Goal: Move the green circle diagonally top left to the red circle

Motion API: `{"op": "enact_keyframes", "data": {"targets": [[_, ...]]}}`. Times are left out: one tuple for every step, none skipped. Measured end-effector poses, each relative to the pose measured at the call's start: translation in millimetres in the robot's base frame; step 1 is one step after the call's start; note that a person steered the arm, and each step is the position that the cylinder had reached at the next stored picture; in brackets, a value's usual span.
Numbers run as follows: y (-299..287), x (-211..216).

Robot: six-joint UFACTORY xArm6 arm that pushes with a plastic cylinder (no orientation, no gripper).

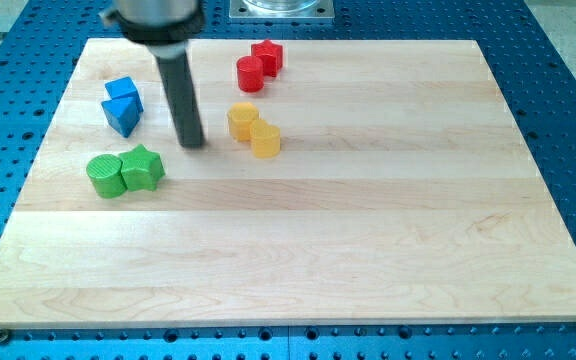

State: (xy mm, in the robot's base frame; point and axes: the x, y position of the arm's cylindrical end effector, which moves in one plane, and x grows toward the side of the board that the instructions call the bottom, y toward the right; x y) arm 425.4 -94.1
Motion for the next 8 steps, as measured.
{"op": "enact_keyframes", "data": {"targets": [[-22.2,76.9],[-93.1,95.2],[-100.7,64.9],[-90.8,42.2],[-88.8,20.6],[-119.4,53.3],[-141.5,31.6],[-117.3,-1.6]]}}
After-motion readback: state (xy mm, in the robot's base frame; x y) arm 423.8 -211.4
